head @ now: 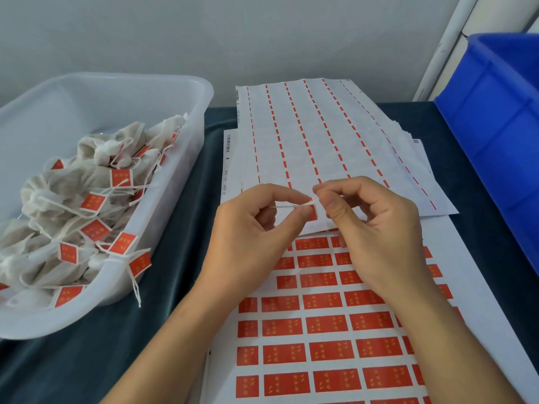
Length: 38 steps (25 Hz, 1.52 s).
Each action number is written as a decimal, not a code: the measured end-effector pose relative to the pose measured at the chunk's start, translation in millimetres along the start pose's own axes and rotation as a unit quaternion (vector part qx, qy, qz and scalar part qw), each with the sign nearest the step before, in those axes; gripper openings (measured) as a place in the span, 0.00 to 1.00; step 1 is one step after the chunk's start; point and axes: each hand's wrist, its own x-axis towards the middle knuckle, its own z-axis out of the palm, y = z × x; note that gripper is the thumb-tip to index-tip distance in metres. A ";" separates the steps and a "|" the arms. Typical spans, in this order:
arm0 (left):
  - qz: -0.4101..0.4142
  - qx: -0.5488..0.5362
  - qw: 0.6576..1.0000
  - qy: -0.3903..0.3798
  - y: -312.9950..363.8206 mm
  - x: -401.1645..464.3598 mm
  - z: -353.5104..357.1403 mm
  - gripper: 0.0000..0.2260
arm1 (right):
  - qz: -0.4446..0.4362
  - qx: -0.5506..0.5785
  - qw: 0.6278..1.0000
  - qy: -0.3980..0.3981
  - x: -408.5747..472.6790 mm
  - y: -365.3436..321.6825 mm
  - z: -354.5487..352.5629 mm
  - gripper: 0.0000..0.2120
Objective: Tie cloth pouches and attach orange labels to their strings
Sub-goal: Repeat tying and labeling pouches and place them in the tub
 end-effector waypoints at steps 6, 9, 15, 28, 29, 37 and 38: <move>-0.095 -0.090 0.989 -0.070 8.5 3.0 -7.7 0.03 | 0.004 0.011 1.000 -0.016 -1.4 -3.0 1.4 0.08; -0.136 -0.125 0.979 -0.081 10.6 4.0 -9.6 0.03 | 0.008 0.011 1.000 -0.018 -1.5 -3.4 1.9 0.09; -0.157 -0.142 0.974 -0.074 10.8 4.8 -8.9 0.03 | 0.013 0.016 1.000 -0.020 -1.9 -2.8 2.7 0.09; -0.162 -0.147 0.974 -0.056 9.3 4.8 -6.8 0.03 | 0.023 0.032 0.999 -0.022 -2.2 -3.8 3.2 0.11; -0.162 -0.146 0.975 -0.054 9.1 4.7 -6.4 0.03 | 0.023 0.033 0.999 -0.022 -2.3 -3.8 3.2 0.11; -0.165 -0.146 0.975 -0.040 7.6 4.1 -3.3 0.04 | 0.021 0.067 0.997 -0.036 -3.2 -2.8 2.0 0.09; -0.165 -0.144 0.975 -0.040 7.0 3.9 -2.7 0.05 | 0.022 0.082 0.995 -0.051 -3.8 -2.1 1.2 0.07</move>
